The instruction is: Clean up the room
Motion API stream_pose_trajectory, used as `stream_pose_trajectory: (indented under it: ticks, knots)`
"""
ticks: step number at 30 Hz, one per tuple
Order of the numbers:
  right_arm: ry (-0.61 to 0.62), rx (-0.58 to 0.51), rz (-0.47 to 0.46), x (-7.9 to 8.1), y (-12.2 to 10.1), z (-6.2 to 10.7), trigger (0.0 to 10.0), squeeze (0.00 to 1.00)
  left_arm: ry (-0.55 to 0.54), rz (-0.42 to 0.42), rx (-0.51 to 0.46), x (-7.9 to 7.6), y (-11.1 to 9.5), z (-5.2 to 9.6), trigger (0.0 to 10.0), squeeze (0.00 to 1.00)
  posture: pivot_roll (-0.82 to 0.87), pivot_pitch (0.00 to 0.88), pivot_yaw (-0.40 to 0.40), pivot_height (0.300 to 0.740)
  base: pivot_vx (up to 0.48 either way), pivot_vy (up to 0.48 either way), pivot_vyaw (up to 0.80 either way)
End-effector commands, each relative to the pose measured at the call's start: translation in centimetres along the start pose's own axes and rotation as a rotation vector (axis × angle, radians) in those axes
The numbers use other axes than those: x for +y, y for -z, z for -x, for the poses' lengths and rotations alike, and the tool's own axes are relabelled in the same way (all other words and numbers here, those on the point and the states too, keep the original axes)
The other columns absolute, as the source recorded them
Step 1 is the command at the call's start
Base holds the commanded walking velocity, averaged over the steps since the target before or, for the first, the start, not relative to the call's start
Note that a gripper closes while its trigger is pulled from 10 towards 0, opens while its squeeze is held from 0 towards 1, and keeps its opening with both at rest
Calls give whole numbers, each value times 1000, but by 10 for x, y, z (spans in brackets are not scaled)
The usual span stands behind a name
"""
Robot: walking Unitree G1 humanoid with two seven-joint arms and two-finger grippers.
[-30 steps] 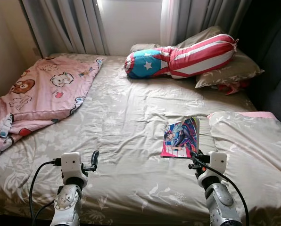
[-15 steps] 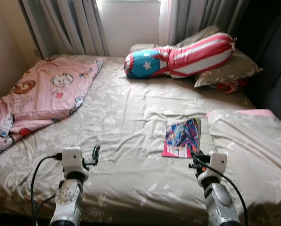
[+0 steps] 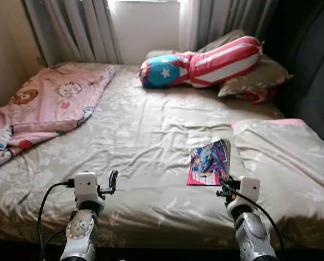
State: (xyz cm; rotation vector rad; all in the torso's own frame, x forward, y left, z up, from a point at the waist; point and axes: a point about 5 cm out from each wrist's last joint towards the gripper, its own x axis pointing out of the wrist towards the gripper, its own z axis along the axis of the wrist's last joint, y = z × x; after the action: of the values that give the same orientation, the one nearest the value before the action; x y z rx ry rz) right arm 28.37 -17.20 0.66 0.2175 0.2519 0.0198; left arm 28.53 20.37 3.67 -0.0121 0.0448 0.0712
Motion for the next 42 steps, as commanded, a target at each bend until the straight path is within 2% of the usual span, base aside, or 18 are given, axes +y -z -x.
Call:
stream_pose_trajectory:
  ticks: [1, 13, 16, 27, 33, 36, 42]
  knots:
    - [-15, -43, 32, 3, -14, -7, 10000, 0, 2, -5, -16, -2, -5, -3, 10000, 0, -73, 0, -19, 667, 0, 0, 0]
    - [-33, -13, 47, 5, -17, -13, 10000, 0, -10, -3, -32, 2, -10, -5, 10000, 0, -71, 0, -13, 662, 0, 0, 0]
    - [-64, -40, 42, 10, -20, -14, 10000, 0, -8, -4, -33, 2, -11, -5, 10000, 0, -66, 0, -13, 652, 0, 0, 0]
    - [-58, -56, 16, 12, -22, -15, 10000, 0, -7, -6, -27, 4, -12, -6, 10000, 0, -69, 0, -2, 652, 0, 0, 0]
    - [-57, -7, 46, 12, -18, -16, 10000, 0, -4, -9, -25, 4, -12, -6, 10000, 0, -64, 0, -3, 652, 0, 0, 0]
    - [-67, -47, 19, 14, -20, -15, 10000, 0, -7, -10, -24, 5, -12, -6, 10000, 0, -61, 0, -4, 642, 0, 0, 0]
    - [-69, -49, 12, 15, -20, -15, 10000, 0, -7, -15, -18, 5, -11, -5, 10000, 0, -60, 0, -1, 642, 0, 0, 0]
